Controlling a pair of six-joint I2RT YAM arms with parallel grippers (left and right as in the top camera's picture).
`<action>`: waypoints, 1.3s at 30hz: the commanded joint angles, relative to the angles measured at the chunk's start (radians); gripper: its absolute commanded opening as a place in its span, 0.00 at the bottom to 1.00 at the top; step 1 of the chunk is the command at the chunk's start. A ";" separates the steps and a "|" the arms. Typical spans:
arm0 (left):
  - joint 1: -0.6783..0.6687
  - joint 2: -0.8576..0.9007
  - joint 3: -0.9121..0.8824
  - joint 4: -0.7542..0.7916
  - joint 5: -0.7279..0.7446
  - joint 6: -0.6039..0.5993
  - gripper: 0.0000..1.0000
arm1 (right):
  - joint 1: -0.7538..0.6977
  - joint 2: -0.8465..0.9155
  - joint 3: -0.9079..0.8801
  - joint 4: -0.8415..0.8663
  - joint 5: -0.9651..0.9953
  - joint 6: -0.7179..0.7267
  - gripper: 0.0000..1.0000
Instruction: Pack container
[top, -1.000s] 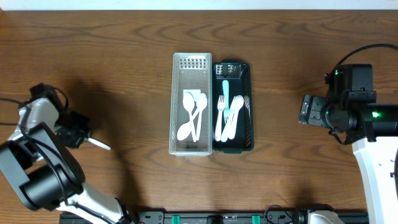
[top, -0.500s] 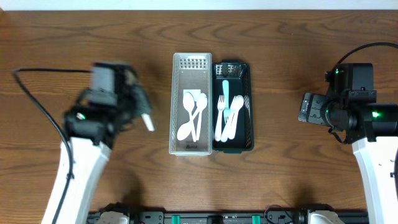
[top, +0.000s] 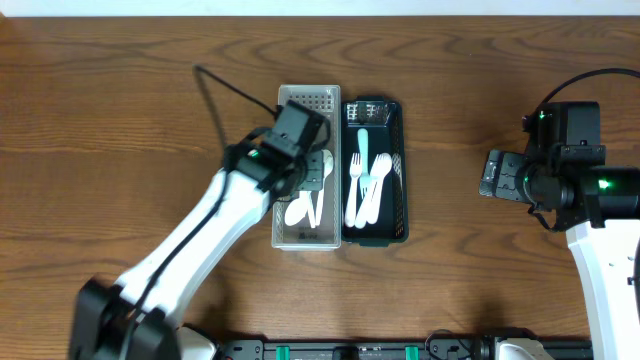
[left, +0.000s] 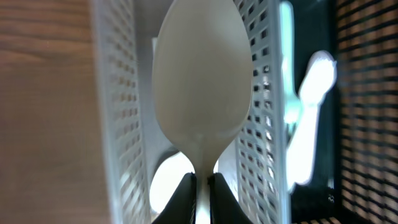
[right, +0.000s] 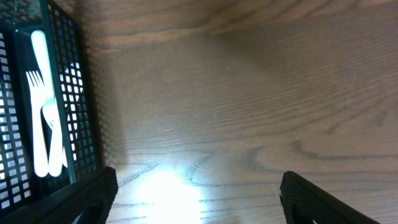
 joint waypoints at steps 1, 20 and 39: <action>-0.001 0.082 0.002 0.025 -0.026 0.034 0.07 | -0.016 0.002 -0.002 0.000 -0.005 -0.014 0.87; 0.040 -0.080 0.048 0.060 -0.239 0.241 0.96 | -0.006 0.005 -0.002 0.119 -0.062 -0.039 0.88; 0.563 -0.058 0.046 0.457 -0.232 0.476 0.98 | 0.105 0.410 -0.002 1.108 -0.018 -0.213 0.99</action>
